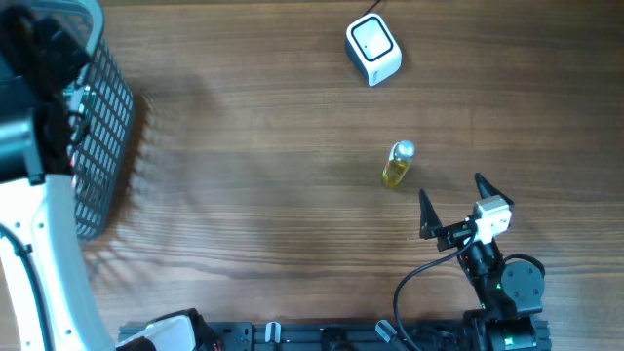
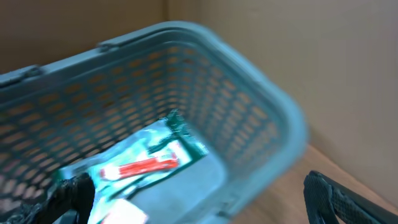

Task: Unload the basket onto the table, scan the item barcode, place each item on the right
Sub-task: 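Return the left gripper to the basket and grasp the green-capped jar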

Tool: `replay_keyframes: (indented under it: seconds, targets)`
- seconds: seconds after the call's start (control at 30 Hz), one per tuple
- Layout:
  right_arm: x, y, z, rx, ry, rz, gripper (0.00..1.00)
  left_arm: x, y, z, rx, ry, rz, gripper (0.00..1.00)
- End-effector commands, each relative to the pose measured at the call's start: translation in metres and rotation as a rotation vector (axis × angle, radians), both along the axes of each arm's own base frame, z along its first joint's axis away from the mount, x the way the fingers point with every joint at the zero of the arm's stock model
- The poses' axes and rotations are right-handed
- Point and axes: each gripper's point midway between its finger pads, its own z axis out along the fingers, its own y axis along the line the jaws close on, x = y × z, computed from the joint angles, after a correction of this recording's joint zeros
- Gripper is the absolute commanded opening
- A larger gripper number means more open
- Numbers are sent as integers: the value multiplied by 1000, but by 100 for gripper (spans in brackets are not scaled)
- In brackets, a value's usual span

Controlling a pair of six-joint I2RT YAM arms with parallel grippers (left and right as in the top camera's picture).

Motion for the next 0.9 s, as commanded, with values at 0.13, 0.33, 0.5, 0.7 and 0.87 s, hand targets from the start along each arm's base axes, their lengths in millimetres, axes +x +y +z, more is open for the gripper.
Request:
replay_keyframes:
  seconds: [0.13,0.33,0.5,0.7,0.87]
  targets:
    - [1,-3,0,-8,-3,-14,100,-5,21,-5,-64,-5,-20,100]
    - [1,-3,0,-8,-3,-14,100,-2,31,-34,-58,122,-41,100]
    - [1,-3,0,-8,-3,-14,100,-11,55,-64,-131,191,43,100]
    - [1,-3,0,-8,-3,-14,100,-22,74,-103,-212,305,93,100]
    - [1,-3,0,-7,-3,-14,100,-25,80,-134,-265,393,108,100]
